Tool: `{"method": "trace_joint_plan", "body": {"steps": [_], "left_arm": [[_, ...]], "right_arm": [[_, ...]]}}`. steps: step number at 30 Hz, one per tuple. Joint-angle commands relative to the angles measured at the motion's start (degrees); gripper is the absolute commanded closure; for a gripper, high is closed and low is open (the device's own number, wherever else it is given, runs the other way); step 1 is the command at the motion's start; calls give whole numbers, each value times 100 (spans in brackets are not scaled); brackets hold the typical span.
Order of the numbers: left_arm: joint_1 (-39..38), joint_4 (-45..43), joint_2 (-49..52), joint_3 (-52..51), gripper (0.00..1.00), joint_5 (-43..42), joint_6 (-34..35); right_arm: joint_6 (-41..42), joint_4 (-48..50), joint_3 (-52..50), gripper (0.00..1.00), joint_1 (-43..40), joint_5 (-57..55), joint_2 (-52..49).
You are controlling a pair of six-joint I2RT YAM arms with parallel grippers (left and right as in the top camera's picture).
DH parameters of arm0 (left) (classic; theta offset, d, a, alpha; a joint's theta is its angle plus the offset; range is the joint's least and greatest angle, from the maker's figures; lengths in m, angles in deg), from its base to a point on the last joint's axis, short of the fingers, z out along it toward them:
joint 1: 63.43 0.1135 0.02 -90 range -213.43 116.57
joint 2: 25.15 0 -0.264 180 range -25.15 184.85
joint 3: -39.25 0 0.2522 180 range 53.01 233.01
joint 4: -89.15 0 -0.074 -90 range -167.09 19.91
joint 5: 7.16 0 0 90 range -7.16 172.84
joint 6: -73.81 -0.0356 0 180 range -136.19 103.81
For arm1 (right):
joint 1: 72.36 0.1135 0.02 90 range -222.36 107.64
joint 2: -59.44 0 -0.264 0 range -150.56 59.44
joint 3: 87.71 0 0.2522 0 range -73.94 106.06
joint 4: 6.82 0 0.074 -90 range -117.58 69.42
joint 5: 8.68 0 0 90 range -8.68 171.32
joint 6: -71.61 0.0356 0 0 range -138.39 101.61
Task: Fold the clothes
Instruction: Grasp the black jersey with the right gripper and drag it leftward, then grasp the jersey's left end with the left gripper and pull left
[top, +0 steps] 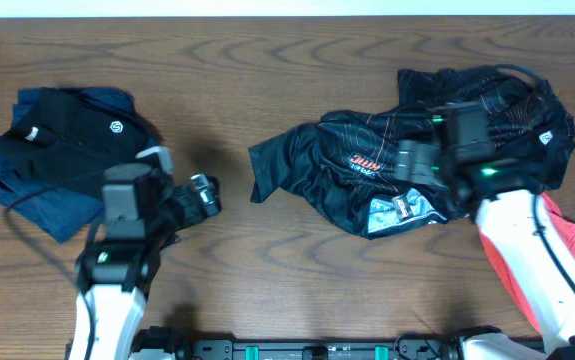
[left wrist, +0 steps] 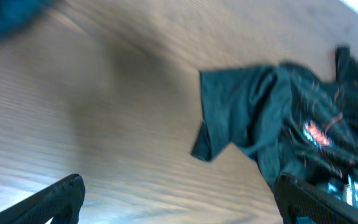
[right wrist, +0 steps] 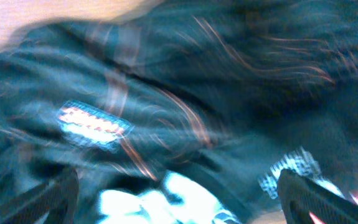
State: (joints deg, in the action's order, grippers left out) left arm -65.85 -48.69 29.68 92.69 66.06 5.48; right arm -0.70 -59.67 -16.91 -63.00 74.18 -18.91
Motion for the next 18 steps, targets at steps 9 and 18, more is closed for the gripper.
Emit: {"method": "trace_joint_plan", "body": {"steps": [9,18], "left_arm": [[-1740,-1674,2194,114,2,-378,1078],[-2870,-3423,3709,114,4,-358,2332]], "right_arm": [[586,-942,26,1,-1456,-76,17],[586,-1064,26,1,-1504,-76,17]]}}
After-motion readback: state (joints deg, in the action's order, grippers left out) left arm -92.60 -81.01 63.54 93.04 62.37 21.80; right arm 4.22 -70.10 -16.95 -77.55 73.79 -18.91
